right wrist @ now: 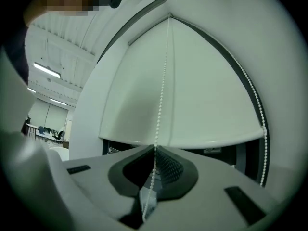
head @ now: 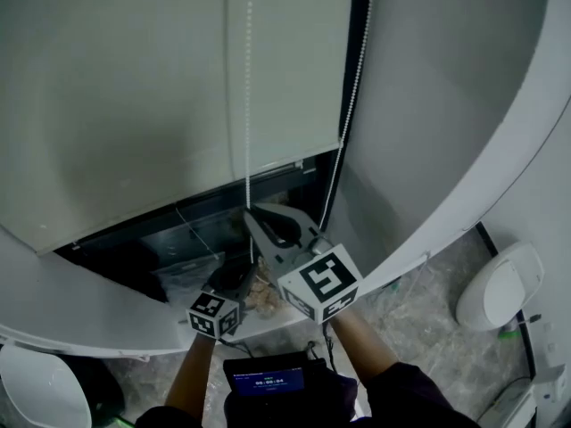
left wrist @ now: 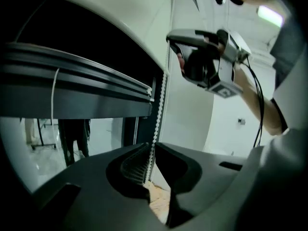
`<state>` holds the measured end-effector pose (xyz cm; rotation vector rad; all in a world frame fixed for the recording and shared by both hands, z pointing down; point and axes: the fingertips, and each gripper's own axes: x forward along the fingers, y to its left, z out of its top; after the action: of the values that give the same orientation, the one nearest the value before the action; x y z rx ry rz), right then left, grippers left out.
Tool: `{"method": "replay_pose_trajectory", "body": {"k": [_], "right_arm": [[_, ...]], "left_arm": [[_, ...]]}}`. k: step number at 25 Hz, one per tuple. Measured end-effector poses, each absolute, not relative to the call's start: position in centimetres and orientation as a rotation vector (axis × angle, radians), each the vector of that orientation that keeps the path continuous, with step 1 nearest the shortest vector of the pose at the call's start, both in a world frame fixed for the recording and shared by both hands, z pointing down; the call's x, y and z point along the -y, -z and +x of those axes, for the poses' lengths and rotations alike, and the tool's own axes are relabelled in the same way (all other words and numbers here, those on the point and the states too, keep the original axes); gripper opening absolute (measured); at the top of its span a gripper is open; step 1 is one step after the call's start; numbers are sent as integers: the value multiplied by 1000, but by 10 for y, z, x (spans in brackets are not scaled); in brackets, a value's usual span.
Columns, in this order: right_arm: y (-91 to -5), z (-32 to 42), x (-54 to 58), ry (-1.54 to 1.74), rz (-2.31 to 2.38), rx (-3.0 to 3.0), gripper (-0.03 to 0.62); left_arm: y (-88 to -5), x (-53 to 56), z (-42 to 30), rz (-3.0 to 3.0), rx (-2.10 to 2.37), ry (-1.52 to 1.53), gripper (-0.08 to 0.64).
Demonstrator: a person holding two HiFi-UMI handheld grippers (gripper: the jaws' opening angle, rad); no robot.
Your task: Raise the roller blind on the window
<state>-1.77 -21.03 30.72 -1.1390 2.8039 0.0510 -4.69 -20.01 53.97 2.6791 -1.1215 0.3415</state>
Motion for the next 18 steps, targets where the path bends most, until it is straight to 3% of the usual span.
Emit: {"method": "replay_pose_trajectory", "body": {"k": [10,18], "right_arm": [[-433,-78,209,147,-1306,-2941,20],[-481,-122,192,235,-1310,-3016,14]], "left_arm": [[-451,187,-103,2805,1106,-32,12],[-411,178,-107,2945,1014,1,12]]}}
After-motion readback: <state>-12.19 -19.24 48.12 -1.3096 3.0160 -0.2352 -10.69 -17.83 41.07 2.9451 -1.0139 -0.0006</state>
